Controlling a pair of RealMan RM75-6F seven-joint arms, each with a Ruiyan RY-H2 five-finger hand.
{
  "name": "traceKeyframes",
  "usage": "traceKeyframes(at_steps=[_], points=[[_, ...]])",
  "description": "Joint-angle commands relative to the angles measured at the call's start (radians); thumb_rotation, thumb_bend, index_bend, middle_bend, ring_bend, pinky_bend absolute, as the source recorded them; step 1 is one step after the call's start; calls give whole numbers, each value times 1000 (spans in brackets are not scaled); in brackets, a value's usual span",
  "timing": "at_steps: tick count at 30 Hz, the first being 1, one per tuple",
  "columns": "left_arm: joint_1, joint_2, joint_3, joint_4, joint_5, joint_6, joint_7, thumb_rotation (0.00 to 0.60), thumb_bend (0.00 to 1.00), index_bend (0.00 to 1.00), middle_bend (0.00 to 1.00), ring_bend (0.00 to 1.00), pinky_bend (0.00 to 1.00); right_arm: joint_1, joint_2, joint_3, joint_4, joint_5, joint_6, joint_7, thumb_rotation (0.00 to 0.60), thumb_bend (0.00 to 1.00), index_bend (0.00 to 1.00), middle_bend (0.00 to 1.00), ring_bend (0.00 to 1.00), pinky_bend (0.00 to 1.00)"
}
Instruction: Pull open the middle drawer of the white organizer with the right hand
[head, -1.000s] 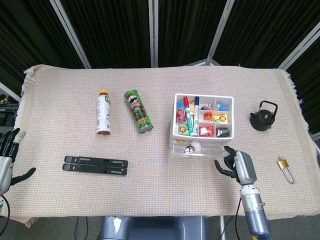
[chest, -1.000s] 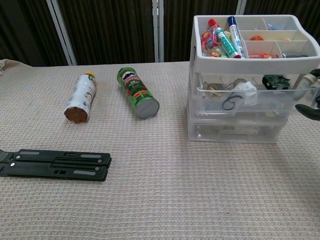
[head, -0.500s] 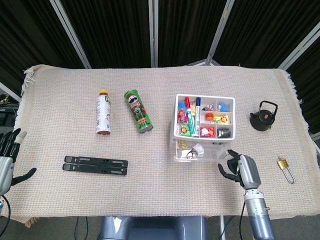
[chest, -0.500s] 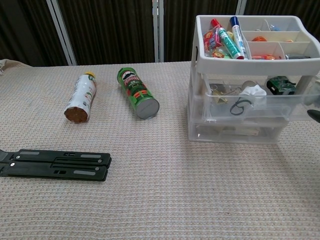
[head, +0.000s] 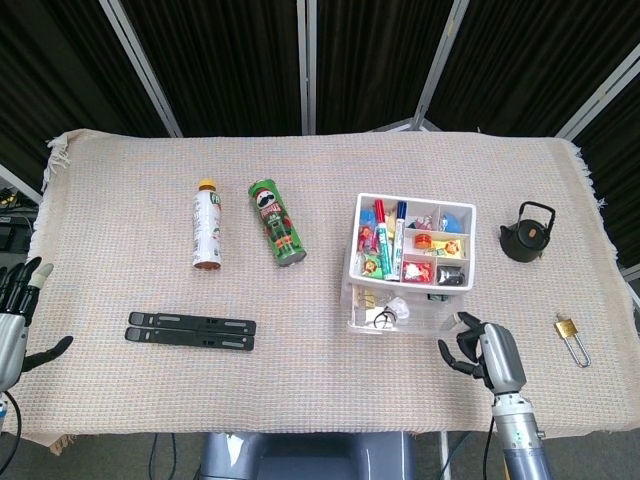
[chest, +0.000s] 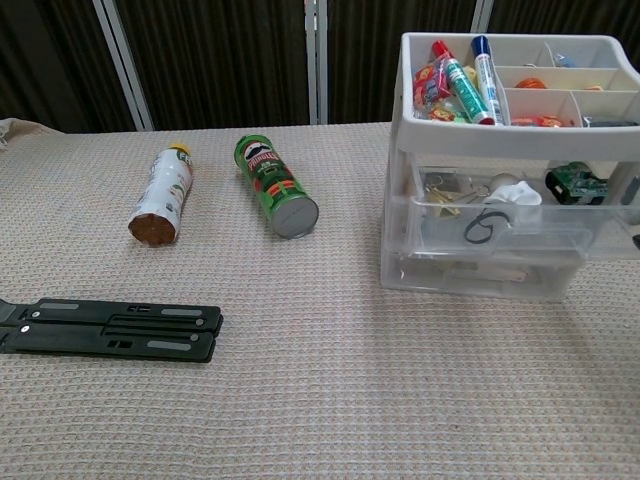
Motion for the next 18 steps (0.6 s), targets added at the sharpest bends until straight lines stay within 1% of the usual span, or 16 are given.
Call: traceKeyframes(at_steps=[1,7,12,18], points=[[0,0,1,0,1,0,1,600,0,0,0,0,0,-2,0,-2,-2,-3,2,2,600,293,600,820,824,693],[1,0,1,-1,3,3,0,600,0,0,0,0,0,4,-4,16,7,28,-13,-5,600,293,605,820,824,693],[-1,0,0,0,-1,-3,1,600,0,0,0,0,0,-6,-5,6,12,23,-5,2,600,294,606,820,824,693],[-1,0,1,-1,0,-2,4,600,0,0,0,0,0,-23,-4,-19,3,-12,12,19,600,294,605,820,824,693]])
